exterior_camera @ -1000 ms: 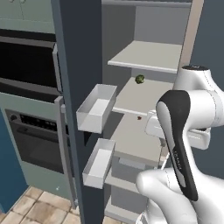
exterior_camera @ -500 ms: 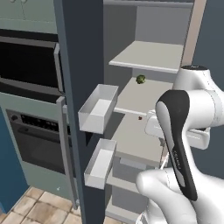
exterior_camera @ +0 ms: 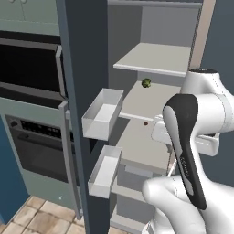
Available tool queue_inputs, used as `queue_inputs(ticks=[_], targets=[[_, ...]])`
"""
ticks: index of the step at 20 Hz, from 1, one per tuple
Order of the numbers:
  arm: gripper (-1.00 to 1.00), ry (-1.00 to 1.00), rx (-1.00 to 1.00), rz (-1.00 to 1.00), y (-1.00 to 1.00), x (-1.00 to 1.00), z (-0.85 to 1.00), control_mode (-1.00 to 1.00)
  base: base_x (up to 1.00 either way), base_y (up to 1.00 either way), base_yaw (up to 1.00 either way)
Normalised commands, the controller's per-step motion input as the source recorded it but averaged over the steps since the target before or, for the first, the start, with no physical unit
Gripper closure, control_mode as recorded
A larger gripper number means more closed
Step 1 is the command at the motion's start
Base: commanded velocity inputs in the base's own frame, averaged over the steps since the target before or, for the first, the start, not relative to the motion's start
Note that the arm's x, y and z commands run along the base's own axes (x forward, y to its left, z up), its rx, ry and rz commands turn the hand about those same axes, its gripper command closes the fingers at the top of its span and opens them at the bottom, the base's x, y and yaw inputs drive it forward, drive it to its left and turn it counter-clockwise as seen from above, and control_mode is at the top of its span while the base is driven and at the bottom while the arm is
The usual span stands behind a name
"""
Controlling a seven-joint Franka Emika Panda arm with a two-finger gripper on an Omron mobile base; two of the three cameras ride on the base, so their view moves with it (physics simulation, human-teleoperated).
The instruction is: Store the kebab skewer in the freezer for long-term storage. Close the freezer door after placing the cooked food.
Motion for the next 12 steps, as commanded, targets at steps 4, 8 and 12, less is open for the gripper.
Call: queue_inputs(ticks=[4, 8, 12], targets=[[1.0, 0.0, 0.0, 0.0, 0.0, 0.0, 0.0, 1.0, 0.5, 0.0, 0.0], [1.0, 0.0, 0.0, 0.0, 0.0, 0.0, 0.0, 1.0, 0.07, 0.0, 0.0], [1.0, 0.0, 0.0, 0.0, 0.0, 0.0, 0.0, 1.0, 0.0, 0.0, 0.0]])
